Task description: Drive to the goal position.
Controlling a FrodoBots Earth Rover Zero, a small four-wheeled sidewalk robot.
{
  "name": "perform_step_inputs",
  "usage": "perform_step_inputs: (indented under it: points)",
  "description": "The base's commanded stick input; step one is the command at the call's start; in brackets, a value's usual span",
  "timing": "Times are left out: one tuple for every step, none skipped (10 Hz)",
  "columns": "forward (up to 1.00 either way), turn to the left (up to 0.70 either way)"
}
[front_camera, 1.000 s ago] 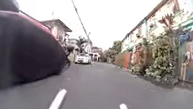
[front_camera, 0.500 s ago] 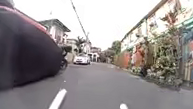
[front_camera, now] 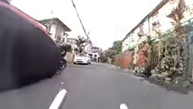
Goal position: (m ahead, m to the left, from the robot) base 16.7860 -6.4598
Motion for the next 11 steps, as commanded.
perform_step_inputs:
  points:
    - [0.7,-0.08]
    - [0.7,-0.27]
    - [0.7,-0.35]
    - [0.7,-0.35]
    - [0.7,-0.35]
    - [0.7,-0.35]
    - [0.7,-0.35]
    - [0.7,0.0]
    - [0.7,0.0]
    - [0.7,0.0]
    - [0.7,0.0]
